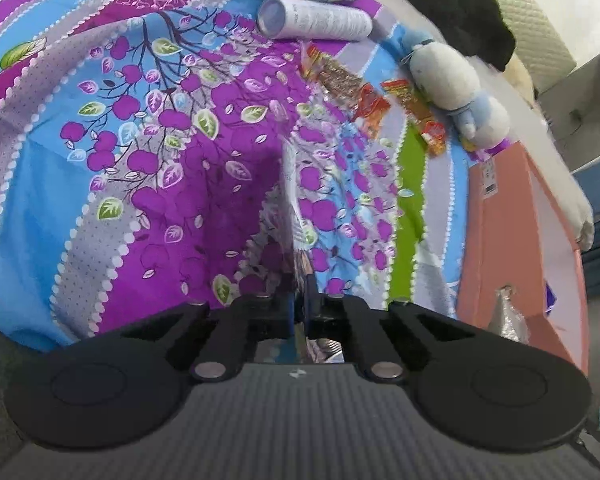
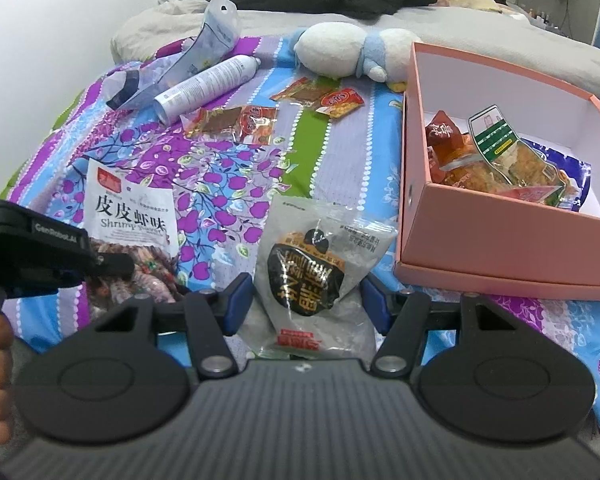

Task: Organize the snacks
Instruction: 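Carry the Shrimp flavor bag and clear snack bag over the pink box with both grippers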

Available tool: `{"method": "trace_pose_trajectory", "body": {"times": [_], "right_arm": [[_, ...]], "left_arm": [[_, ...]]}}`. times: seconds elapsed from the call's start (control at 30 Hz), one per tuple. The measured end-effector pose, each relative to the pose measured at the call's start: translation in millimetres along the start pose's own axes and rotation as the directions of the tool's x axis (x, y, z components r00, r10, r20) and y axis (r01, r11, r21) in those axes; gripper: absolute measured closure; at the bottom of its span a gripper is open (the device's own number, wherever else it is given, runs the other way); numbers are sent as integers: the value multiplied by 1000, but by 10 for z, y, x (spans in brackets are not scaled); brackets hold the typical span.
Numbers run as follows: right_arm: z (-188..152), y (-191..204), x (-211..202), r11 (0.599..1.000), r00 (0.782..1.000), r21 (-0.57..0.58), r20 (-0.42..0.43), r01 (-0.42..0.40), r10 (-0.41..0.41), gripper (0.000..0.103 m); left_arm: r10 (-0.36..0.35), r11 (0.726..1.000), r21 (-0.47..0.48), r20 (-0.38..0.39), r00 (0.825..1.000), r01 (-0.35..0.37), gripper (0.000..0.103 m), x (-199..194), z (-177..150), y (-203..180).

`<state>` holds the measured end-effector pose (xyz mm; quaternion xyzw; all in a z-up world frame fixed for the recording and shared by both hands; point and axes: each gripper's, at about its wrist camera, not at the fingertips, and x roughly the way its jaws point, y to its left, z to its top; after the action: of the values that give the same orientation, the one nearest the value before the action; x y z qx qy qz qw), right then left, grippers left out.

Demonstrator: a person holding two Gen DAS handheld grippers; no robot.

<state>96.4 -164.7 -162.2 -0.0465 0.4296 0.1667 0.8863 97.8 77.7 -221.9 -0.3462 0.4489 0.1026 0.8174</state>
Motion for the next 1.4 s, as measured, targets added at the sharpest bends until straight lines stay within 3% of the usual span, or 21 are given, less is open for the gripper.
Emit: {"method": "trace_pose_trajectory", "body": {"times": [0.37, 0.77, 1.0, 1.4], "right_arm": [[55, -82, -197, 999, 999, 36, 38, 8, -10, 41], [234, -343, -574, 997, 992, 77, 118, 26, -35, 41], [347, -666, -706, 990, 986, 122, 145, 66, -84, 41], [681, -1426, -754, 966, 961, 197, 187, 165, -202, 41]], "left_arm": [[-121, 992, 47, 39, 992, 119, 101, -300, 23, -289], [-188, 967, 185, 62, 980, 174, 101, -496, 34, -875], [-244, 940, 259, 51, 968, 223, 101, -514, 87, -1338], [-351, 861, 392, -2, 936, 324, 101, -313, 228, -2383]]}}
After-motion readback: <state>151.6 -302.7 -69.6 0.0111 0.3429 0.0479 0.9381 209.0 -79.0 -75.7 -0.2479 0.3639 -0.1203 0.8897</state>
